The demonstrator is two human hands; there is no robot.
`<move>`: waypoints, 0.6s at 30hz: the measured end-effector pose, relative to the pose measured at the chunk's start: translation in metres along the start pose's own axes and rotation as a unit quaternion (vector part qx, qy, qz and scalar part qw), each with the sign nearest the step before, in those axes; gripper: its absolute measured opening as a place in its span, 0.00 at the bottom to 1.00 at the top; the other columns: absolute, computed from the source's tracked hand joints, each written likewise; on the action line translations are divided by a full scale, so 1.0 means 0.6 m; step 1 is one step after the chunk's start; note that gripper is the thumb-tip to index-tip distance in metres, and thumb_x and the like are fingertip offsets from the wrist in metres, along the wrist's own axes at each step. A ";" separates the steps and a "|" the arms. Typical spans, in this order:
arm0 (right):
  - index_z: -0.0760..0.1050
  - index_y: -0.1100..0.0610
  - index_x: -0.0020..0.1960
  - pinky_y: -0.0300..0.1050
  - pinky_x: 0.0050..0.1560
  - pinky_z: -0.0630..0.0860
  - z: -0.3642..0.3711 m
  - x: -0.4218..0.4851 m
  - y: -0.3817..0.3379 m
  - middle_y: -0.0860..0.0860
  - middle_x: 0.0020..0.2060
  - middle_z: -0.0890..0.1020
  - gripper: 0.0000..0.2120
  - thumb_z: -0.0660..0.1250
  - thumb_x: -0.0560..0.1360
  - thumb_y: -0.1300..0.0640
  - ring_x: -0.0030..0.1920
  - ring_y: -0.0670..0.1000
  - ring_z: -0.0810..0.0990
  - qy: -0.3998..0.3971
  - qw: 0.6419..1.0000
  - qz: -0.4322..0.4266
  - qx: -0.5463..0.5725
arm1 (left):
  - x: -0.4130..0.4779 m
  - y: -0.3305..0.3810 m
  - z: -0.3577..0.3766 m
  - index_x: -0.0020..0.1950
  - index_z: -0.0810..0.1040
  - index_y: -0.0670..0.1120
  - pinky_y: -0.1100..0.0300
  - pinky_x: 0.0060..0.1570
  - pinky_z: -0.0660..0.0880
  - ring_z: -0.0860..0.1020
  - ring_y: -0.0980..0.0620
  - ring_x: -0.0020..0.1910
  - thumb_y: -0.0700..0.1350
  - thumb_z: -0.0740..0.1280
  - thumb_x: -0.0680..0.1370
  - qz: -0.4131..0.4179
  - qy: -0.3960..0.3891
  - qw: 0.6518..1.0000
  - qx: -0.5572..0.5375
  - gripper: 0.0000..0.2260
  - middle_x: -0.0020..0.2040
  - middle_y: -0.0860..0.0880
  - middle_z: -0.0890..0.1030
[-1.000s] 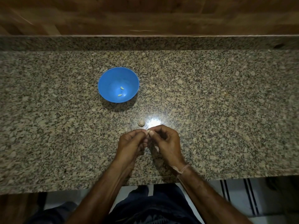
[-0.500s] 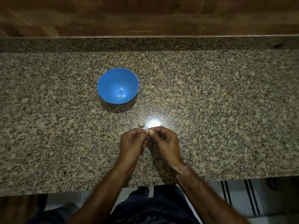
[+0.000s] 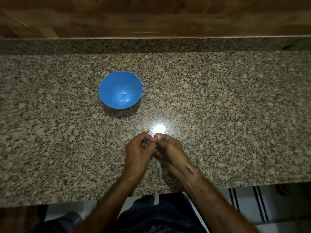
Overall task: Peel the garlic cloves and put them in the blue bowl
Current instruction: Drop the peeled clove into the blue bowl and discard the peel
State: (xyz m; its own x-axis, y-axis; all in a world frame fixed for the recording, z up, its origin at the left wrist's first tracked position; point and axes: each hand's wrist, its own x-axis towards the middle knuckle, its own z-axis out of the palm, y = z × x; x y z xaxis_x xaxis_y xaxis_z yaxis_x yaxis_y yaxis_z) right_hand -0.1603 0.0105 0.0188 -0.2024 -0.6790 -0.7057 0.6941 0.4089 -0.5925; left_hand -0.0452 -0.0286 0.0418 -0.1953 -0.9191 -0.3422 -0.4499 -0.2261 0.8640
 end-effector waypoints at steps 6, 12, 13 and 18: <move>0.79 0.61 0.51 0.62 0.72 0.73 -0.008 0.029 0.010 0.62 0.50 0.82 0.06 0.64 0.84 0.64 0.62 0.64 0.77 0.027 0.990 0.066 0.126 | 0.000 0.000 0.001 0.42 0.84 0.49 0.72 0.35 0.73 0.81 0.59 0.36 0.40 0.73 0.76 0.007 -0.006 1.000 0.009 0.05 0.37 0.54 0.85; 0.78 0.61 0.48 0.54 0.46 0.87 0.000 0.022 0.005 0.65 0.47 0.84 0.09 0.63 0.85 0.61 0.48 0.59 0.87 -0.005 0.980 0.094 0.176 | 0.003 -0.003 0.005 0.41 0.83 0.49 0.71 0.35 0.72 0.79 0.62 0.33 0.39 0.73 0.76 0.025 -0.021 0.999 0.028 0.06 0.35 0.54 0.84; 0.78 0.61 0.48 0.54 0.45 0.87 0.001 0.022 0.004 0.64 0.48 0.84 0.09 0.63 0.85 0.61 0.49 0.59 0.86 -0.007 0.979 0.097 0.181 | 0.003 -0.003 0.005 0.41 0.83 0.49 0.72 0.34 0.71 0.79 0.62 0.33 0.39 0.73 0.76 0.029 -0.022 0.999 0.035 0.06 0.35 0.54 0.83; 0.77 0.59 0.50 0.54 0.43 0.87 0.005 0.023 -0.001 0.61 0.51 0.82 0.08 0.62 0.86 0.60 0.48 0.58 0.87 0.000 0.974 0.112 0.198 | 0.008 -0.008 0.004 0.40 0.82 0.49 0.71 0.34 0.70 0.78 0.60 0.34 0.40 0.73 0.74 0.050 -0.019 0.996 0.071 0.06 0.34 0.54 0.82</move>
State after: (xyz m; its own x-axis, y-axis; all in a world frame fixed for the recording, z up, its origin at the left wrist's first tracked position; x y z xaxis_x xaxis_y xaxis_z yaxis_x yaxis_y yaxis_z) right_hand -0.1615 -0.0008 0.0106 -0.0155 -0.5998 -0.8000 0.9326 0.2799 -0.2278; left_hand -0.0463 -0.0312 0.0348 -0.2769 -0.9210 -0.2739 -0.5448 -0.0843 0.8343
